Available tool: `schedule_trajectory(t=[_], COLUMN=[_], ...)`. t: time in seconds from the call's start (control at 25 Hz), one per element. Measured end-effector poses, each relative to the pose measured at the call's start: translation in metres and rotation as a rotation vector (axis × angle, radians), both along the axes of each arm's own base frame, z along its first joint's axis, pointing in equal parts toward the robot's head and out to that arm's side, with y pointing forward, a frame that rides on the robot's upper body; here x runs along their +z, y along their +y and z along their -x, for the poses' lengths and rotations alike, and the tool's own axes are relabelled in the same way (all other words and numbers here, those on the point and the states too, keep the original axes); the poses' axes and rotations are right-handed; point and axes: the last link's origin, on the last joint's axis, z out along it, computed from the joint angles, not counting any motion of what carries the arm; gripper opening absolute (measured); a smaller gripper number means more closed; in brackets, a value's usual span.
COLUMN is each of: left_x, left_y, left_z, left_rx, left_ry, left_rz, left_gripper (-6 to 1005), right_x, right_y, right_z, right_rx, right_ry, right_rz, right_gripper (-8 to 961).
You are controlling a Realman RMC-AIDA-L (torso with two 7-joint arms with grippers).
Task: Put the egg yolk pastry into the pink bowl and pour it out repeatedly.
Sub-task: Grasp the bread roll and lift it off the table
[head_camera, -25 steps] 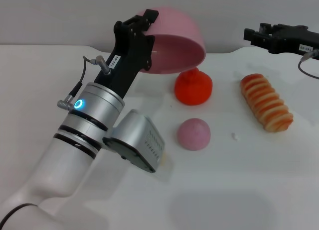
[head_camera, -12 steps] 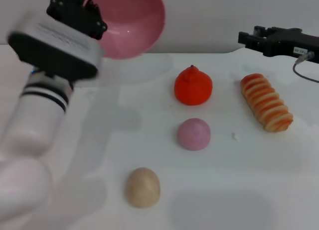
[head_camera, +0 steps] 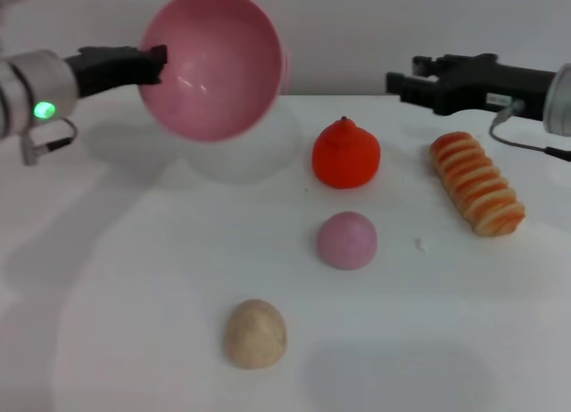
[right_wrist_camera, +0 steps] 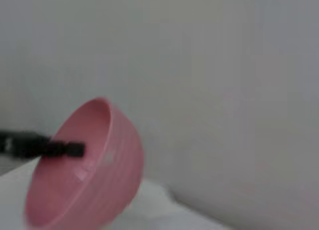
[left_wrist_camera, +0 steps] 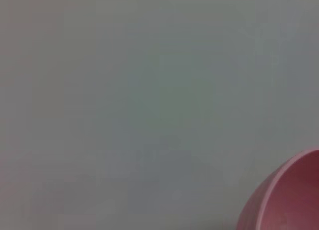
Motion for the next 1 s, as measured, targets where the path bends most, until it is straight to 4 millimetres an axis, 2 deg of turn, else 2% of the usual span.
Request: schedule_trajectory(t=[0.2,0.48,0.6,0.76,1.0], left_x=[0.037,0.074,0.079,0.080,0.078], left_y=[-0.014,-0.046,-0.058,-0.065,-0.068], left_z=[0.018,0.048,0.057,0.063,0.065], left_rx=[0.111,0.264,0.326,0.356,0.360], left_ry=[-0.166,-0.169,-0.131,-0.113,-0.109], left_rz=[0.081,0.175,0.202,0.211,0.220], left_gripper=[3,4,4,4,3], right_x=[-0.038,-0.096,-0.112,-0.123,-0.128], right_y=[-0.012,-0.034,-0.042,-0.051,-0.057], right_z=[0.028,0.077,0.090,0.101,0.101], right_rx=[0.140,0.306,0.346,0.356,0.338], right_ry=[-0.097,-0.227,-0.295,-0.398,-0.465], right_rz=[0.178,0.421,0.501,0.601,0.664], right_gripper=[578,647,670,701,698])
